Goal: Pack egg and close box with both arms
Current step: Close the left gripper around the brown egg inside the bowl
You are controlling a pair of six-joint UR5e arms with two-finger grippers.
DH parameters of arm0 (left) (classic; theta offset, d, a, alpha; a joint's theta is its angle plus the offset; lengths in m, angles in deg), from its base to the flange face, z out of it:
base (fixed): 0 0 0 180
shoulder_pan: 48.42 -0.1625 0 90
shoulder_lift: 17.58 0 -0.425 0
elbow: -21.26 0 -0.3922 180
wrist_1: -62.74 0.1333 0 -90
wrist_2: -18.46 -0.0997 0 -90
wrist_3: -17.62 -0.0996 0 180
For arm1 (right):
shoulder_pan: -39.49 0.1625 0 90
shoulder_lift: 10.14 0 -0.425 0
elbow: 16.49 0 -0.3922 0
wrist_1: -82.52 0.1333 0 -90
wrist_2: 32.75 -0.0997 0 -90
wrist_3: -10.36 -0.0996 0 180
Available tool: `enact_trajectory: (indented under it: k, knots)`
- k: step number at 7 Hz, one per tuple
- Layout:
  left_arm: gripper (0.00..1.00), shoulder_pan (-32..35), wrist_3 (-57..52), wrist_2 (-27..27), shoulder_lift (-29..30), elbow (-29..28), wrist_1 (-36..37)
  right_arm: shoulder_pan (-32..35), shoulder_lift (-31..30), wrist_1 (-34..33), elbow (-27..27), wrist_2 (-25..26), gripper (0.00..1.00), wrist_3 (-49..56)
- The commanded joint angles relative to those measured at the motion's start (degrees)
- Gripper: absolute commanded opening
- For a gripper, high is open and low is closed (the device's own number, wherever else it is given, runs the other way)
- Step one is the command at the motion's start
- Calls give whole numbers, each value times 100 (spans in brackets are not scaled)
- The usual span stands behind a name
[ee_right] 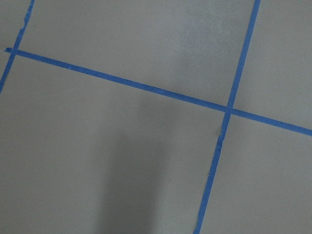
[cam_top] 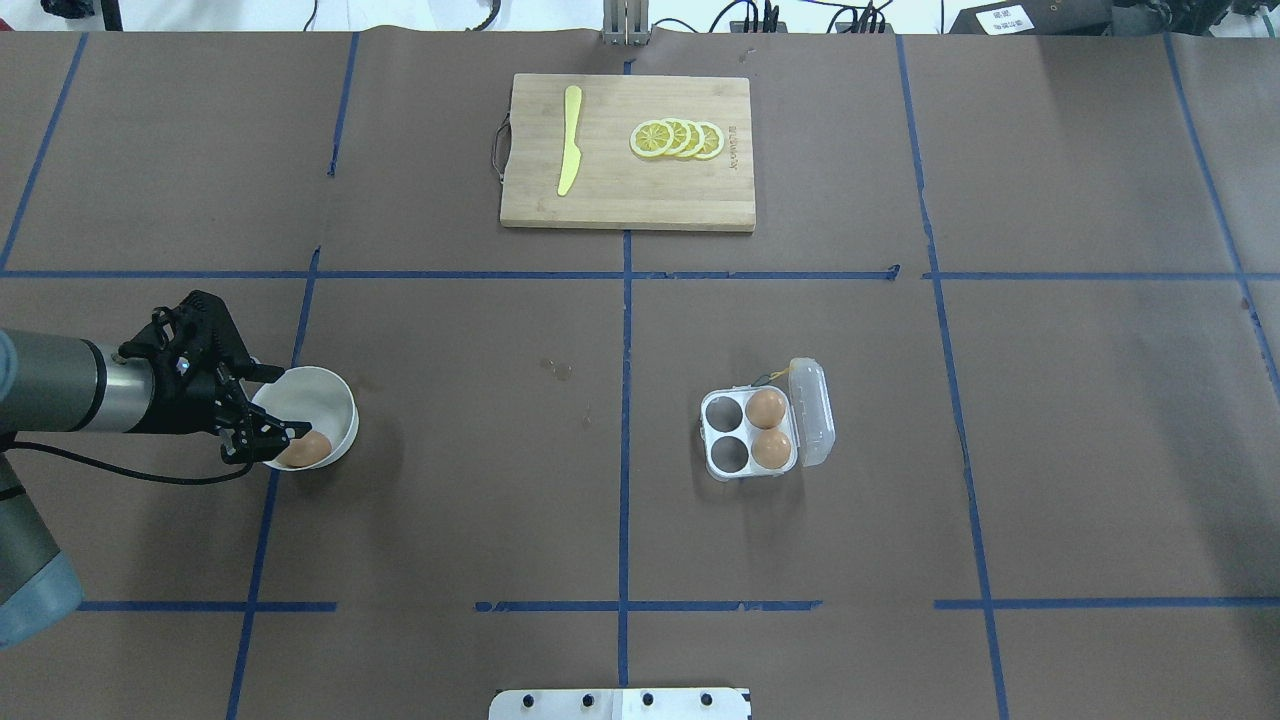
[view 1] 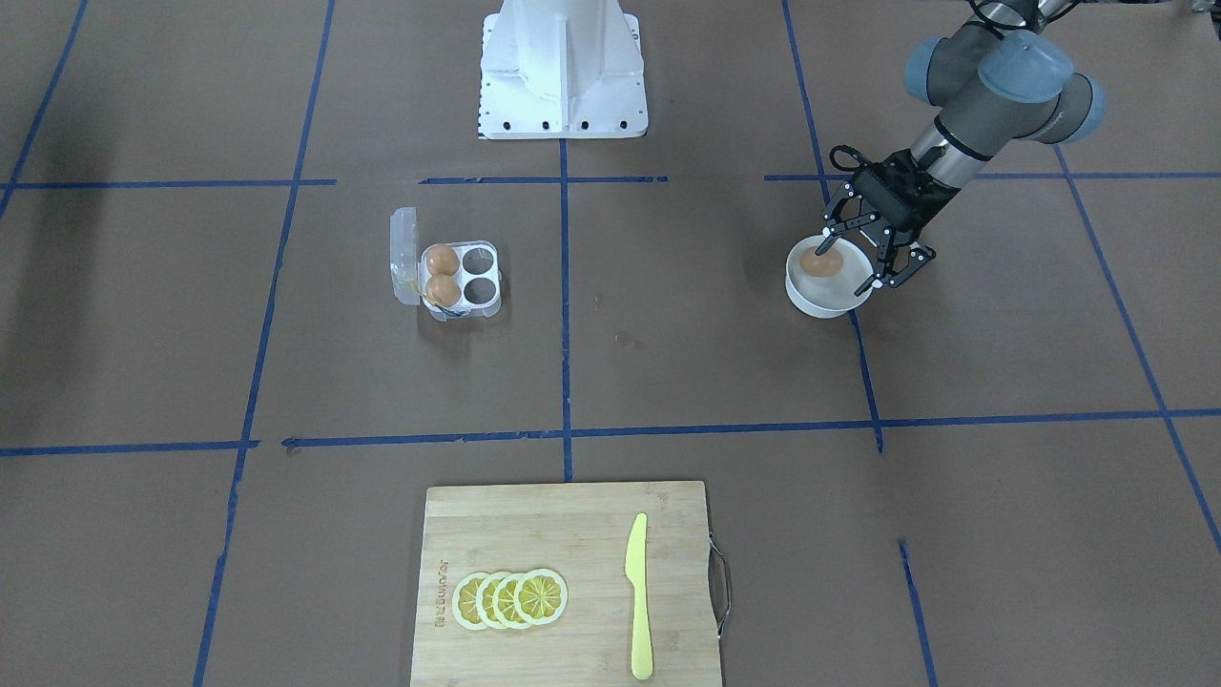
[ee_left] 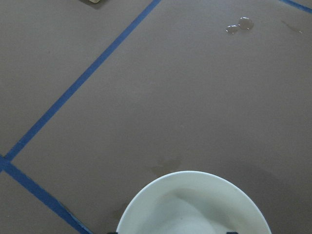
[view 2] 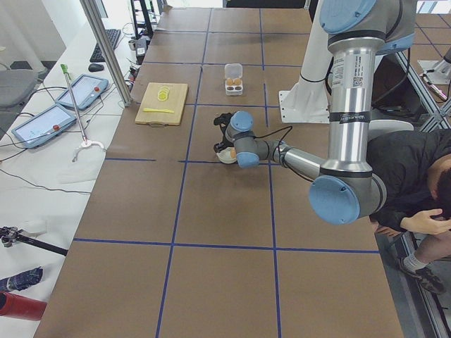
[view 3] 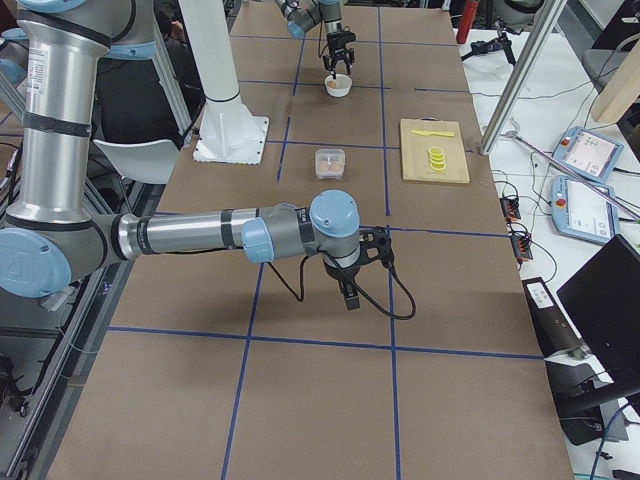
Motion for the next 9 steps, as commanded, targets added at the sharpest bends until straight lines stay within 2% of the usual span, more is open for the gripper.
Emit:
enact_trajectory:
  k: [1,9]
  knots:
    - [79,-95,-1,0,3,-46,0,0,-3,0,-4,0,100,0]
    - [77,-130,-1,-9,39,-283,9,0,-38,0,-30,0,100,9]
